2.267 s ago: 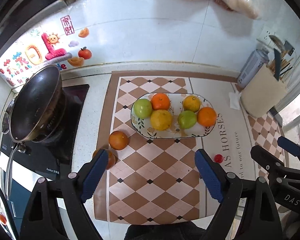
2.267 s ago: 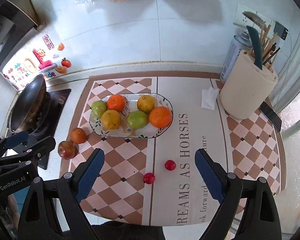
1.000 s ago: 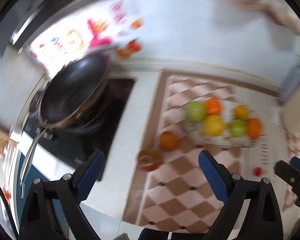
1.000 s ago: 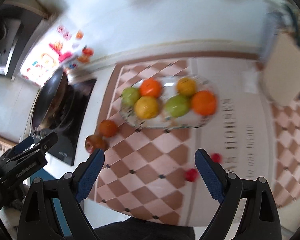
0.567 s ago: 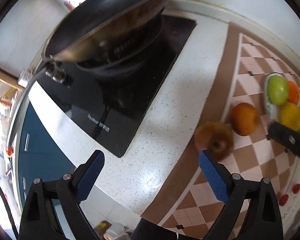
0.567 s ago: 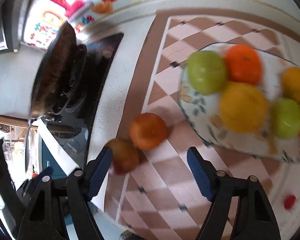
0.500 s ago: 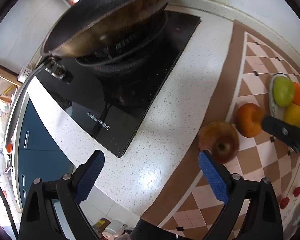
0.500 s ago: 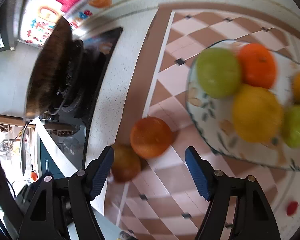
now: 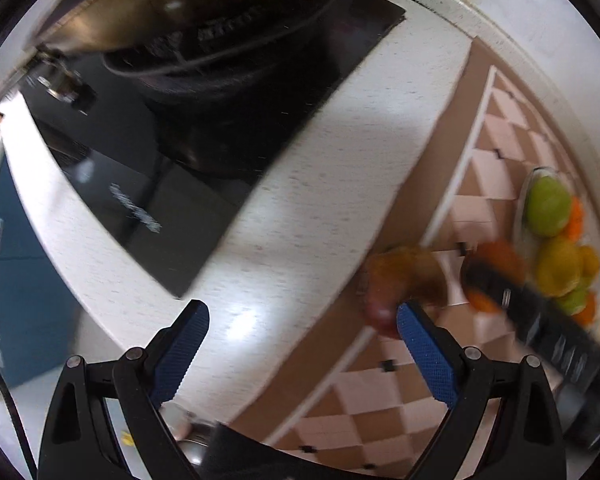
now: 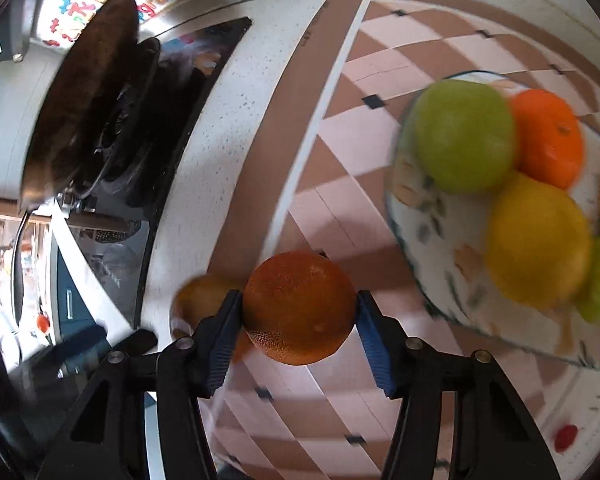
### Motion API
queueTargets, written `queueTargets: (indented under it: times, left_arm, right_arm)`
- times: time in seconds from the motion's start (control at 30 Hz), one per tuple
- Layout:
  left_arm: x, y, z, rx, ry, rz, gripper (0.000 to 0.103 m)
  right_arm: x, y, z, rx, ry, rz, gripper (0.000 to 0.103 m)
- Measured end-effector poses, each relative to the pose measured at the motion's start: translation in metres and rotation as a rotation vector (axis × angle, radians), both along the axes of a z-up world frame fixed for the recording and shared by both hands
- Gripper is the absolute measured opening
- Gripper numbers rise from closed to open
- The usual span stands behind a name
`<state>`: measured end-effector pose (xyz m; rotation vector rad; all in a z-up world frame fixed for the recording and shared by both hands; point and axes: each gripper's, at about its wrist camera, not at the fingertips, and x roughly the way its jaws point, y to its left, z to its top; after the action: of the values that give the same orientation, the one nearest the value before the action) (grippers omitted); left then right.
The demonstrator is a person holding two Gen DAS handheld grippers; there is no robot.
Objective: Organize fruits
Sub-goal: 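Grasp a red apple with the left tool while the right tool grasps a small orange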
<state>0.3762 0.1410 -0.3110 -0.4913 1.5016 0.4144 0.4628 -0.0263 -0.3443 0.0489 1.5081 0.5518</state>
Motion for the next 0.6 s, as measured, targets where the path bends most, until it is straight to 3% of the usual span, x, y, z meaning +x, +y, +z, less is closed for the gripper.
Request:
queueTargets:
  times: [0.17, 0.43, 0.5, 0.57, 0.6]
  left_arm:
    - [0.024, -0.009, -0.010, -0.113, -0.018, -0.039, 0.096]
    - [0.057, -0.060, -0.045, -0.079, 0.062, -0.267, 0.095]
    - [0.059, -0.072, -0.049, -0.028, 0.064, -0.326, 0.069]
    - [0.058, -0.081, -0.045, 0.043, 0.046, -0.374, 0.062]
    - [0.058, -0.085, -0.044, 0.041, 0.042, -0.388, 0.062]
  right_arm:
    - [-0.029, -0.049, 0.011, -0.048, -0.008, -0.027, 0.059]
    - [-0.060, -0.117, -0.010, -0.107, 0.057, -0.170, 0.059]
    - [-0.064, -0.127, -0.014, -0.113, 0.062, -0.197, 0.059]
    - [-0.067, -0.134, -0.016, -0.114, 0.064, -0.215, 0.059]
    - [-0.068, -0.136, -0.017, -0.113, 0.066, -0.222, 0.059]
